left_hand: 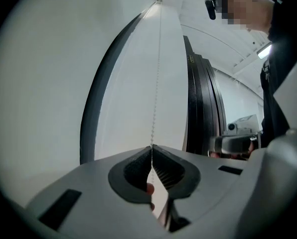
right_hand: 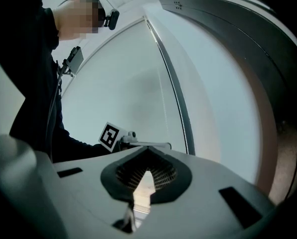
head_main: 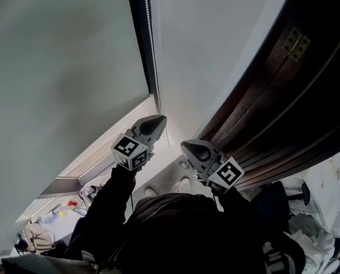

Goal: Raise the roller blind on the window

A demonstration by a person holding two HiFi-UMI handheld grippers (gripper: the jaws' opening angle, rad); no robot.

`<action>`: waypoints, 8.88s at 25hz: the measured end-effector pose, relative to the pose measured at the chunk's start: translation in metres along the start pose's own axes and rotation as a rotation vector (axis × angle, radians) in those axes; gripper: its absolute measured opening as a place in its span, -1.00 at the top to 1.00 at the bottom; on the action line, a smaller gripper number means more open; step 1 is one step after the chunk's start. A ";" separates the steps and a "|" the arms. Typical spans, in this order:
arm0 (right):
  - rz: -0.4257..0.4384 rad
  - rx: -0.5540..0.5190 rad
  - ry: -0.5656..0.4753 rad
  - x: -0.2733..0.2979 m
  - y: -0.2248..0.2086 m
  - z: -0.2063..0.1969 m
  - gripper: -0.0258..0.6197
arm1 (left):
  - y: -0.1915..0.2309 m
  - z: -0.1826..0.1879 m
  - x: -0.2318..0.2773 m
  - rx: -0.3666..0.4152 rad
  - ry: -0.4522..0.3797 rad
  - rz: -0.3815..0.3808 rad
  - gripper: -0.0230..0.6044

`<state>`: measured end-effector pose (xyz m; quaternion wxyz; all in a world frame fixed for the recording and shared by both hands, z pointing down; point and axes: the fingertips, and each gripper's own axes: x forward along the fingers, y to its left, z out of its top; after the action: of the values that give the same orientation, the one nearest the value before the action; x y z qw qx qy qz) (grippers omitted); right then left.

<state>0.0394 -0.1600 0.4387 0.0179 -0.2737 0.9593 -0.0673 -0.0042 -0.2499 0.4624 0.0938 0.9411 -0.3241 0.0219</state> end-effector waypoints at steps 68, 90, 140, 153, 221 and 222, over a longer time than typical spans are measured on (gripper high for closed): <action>0.252 -0.027 0.121 0.088 0.041 -0.001 0.90 | -0.027 0.072 -0.112 0.007 -0.214 -0.052 0.48; 0.297 0.046 0.346 0.082 0.049 -0.136 0.90 | -0.058 0.122 -0.081 0.123 -0.175 -0.179 0.42; 0.471 -0.004 -0.091 0.081 0.055 0.178 0.76 | -0.054 -0.149 -0.079 -0.128 0.141 -0.101 0.90; 0.437 -0.027 -0.100 0.080 0.053 0.178 0.90 | -0.031 -0.111 -0.103 -0.140 0.047 -0.020 0.60; 0.435 0.033 -0.021 0.069 0.048 0.104 0.27 | -0.040 -0.066 -0.072 -0.131 0.023 -0.081 0.90; 0.431 0.032 -0.026 0.072 0.047 0.110 0.27 | -0.040 -0.078 -0.071 -0.137 0.047 -0.082 0.91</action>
<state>-0.0385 -0.1710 0.3235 0.0486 -0.0630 0.9941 -0.0734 -0.0338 -0.1612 0.5256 0.1662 0.9442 -0.2840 0.0178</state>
